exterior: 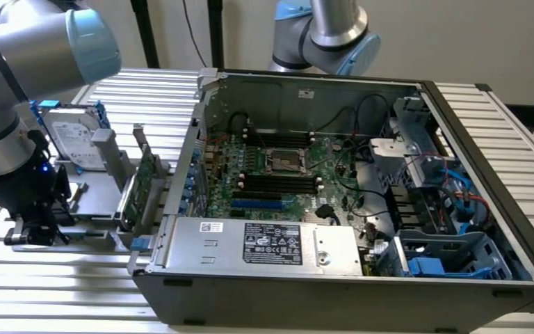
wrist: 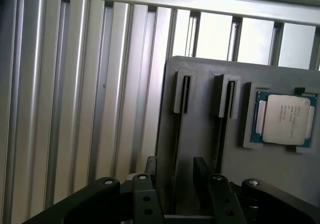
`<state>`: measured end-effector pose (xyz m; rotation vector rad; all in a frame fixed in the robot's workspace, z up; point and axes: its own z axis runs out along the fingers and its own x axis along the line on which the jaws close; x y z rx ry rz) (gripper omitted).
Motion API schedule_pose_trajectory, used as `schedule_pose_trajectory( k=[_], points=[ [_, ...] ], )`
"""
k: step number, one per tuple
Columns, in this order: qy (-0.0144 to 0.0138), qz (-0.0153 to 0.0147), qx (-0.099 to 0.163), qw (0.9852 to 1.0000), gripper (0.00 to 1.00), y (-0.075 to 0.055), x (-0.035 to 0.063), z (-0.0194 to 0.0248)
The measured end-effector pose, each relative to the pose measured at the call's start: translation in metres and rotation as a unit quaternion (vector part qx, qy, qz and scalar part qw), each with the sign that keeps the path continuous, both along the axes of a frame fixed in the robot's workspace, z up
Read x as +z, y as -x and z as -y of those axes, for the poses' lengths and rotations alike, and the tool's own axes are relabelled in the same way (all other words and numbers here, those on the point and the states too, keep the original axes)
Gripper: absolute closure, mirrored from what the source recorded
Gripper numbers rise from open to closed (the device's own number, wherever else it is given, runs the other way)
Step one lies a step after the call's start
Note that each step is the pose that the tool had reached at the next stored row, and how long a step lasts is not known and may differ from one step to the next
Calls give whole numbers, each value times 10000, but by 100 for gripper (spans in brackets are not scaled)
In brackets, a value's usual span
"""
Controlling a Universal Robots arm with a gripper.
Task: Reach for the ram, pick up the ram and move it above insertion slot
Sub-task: 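Pick up the ram and move it above insertion slot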
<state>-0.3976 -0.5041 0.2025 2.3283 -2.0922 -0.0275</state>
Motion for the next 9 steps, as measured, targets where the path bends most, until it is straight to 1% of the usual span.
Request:
schedule_pose_trajectory(
  k=[4, 9],
  points=[
    [1, -23, -1, 10000, 58, -11, -19, -1],
    [0, -27, -1, 10000, 58, -23, -29, -2]
  ],
)
